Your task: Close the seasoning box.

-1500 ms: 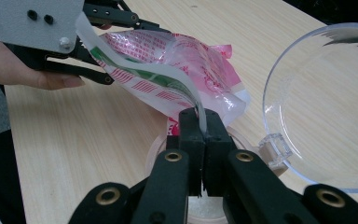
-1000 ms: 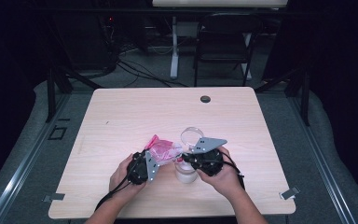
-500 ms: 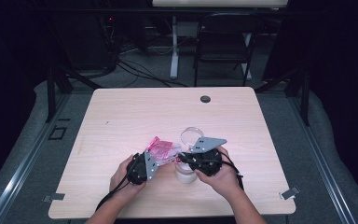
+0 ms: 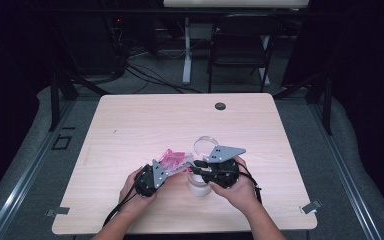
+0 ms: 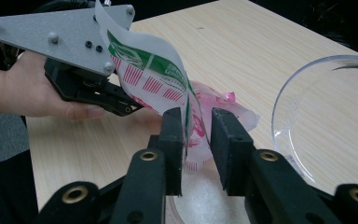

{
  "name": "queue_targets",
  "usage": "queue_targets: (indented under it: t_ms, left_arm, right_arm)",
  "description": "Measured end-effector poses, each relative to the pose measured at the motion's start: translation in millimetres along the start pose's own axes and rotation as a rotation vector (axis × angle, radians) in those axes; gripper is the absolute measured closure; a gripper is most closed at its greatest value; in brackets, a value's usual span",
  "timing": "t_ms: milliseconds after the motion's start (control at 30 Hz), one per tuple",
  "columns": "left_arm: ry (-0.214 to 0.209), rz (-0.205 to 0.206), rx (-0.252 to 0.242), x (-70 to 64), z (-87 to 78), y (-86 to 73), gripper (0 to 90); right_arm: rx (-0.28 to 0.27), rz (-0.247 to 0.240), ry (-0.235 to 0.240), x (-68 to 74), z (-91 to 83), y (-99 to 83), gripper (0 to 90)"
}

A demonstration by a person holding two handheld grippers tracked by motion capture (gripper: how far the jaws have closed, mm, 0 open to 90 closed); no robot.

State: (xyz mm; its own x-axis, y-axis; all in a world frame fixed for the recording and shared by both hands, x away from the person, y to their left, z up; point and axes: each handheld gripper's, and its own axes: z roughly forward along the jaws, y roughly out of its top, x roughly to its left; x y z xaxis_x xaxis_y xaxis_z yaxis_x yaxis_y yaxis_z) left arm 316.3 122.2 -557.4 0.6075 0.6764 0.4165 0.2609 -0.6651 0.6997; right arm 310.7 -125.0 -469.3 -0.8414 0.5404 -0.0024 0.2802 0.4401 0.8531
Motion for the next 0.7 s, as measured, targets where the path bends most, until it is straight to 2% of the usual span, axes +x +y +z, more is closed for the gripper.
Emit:
queue_targets:
  t_ms: [67, 233, 300, 433, 700]
  left_arm:
    - [-0.01, -0.02, -0.005, 0.7, 1.4, -0.9, 69.8]
    - [-0.084, -0.071, -0.004, 5.0, 5.8, -4.8, 69.9]
    - [-0.098, -0.085, 0.004, 6.2, 7.8, -6.4, 70.0]
    - [-0.126, -0.153, -0.009, 10.3, 9.4, -9.0, 70.0]
    - [-0.178, -0.248, -0.011, 17.1, 13.9, -14.8, 70.5]
  right_arm:
    - [-0.009, 0.003, -0.009, -0.4, -0.5, 0.2, 70.4]
    - [-0.037, 0.022, -0.006, -2.2, -2.8, 0.7, 65.8]
    - [-0.041, 0.027, -0.004, -2.4, -3.0, 0.6, 65.3]
    - [-0.047, 0.029, -0.012, -3.0, -4.6, 1.0, 64.1]
    - [-0.08, 0.048, -0.028, -5.8, -9.9, 1.7, 60.9]
